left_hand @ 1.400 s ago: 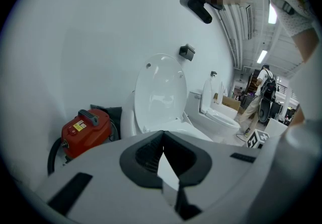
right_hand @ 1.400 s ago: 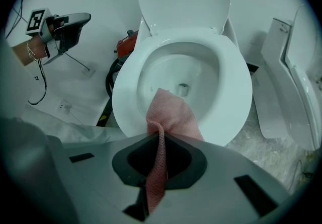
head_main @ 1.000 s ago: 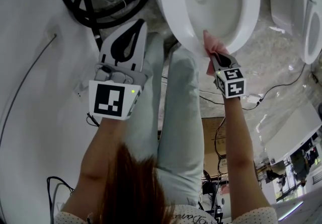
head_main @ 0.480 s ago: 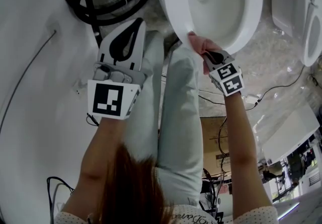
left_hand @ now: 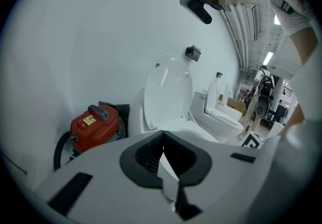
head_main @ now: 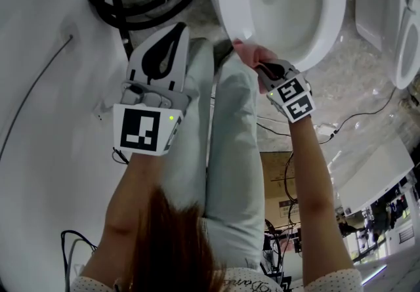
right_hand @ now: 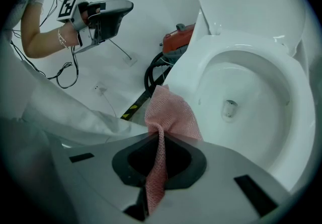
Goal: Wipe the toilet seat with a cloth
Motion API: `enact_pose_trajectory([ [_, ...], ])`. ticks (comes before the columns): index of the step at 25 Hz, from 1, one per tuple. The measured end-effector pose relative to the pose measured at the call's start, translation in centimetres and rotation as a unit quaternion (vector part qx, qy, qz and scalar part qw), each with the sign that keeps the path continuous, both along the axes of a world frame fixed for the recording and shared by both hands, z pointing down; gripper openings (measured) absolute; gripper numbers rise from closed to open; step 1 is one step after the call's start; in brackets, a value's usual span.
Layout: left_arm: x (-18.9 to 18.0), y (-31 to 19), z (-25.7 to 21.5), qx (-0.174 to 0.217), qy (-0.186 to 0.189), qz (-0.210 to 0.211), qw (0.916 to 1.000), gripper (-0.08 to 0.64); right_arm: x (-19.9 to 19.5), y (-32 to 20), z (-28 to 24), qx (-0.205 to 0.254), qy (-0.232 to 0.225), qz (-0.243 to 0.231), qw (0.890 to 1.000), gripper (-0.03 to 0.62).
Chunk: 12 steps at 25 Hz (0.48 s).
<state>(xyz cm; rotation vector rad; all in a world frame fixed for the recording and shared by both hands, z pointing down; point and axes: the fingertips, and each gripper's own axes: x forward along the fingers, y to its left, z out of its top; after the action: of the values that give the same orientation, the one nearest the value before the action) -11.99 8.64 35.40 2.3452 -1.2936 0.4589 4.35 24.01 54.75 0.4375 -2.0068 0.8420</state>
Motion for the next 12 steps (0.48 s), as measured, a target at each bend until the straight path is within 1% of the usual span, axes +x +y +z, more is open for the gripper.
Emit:
enact_pose_trajectory([
  [3,-0.2,0.1,0.0,-0.001,0.001,-0.002,1.0000,0.002,-1.0,-0.4,-0.1,0.008,-0.013,-0.015,1.000,0.025],
  [7,-0.6,0.0,0.1,-0.002,-0.003,-0.006,1.0000,0.002,-2.0,-0.7,-0.3,0.018,-0.042,-0.068,0.997,0.025],
  [10,-0.9,-0.1,0.0,-0.003,-0.006,-0.011,0.9999,0.002,-2.1,-0.9,-0.4,0.015,-0.050,-0.102,0.993,0.023],
  [12,-1.1,-0.3,0.0,-0.004,-0.008,-0.015,0.9999,0.002,-2.4,-1.3,-0.5,0.017,-0.053,-0.116,0.992,0.023],
])
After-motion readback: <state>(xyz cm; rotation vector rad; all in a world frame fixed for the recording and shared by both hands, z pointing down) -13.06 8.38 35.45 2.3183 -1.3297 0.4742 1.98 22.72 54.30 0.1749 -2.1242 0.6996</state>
